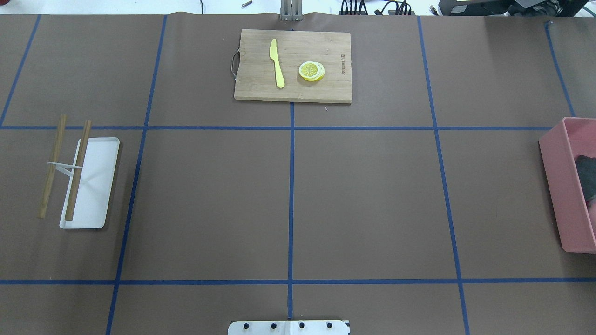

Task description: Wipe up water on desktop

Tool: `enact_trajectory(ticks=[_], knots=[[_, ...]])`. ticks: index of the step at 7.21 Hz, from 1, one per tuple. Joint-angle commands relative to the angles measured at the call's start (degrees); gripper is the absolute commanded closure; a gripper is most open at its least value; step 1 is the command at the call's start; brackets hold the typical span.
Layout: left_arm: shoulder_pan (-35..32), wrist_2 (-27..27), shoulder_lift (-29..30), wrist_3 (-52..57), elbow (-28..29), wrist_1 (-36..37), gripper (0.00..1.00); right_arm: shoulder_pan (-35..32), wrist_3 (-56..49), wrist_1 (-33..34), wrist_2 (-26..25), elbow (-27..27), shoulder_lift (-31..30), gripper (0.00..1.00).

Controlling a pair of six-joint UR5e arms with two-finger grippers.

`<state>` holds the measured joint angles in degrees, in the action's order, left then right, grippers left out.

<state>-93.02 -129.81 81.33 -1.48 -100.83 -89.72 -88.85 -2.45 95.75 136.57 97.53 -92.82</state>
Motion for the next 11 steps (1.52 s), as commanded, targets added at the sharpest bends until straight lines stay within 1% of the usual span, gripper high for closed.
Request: enact_trajectory(ticks=[1,4,9,11], knots=[[0.12,-0.36,0.23,-0.28,0.02,-0.11,0.02,0.0,0.16,-0.04,0.1,0.03,0.7,0.0],[0.73,-0.45,0.76,-0.28,-0.07,-0.28,0.02,0.0,0.08,-0.04,0.19,-0.94,0.54,0.0],[1.17,-0.97,1.64,-0.8,0.01,-0.28,0.02,0.0,0.08,-0.04,1.42,-0.85,-0.08,0.0],[1.52,-1.33,2.34,-3.6,0.1,-0.28,0.02,0.0,-0.01,-0.04,1.42,-0.94,-0.17,0.0]])
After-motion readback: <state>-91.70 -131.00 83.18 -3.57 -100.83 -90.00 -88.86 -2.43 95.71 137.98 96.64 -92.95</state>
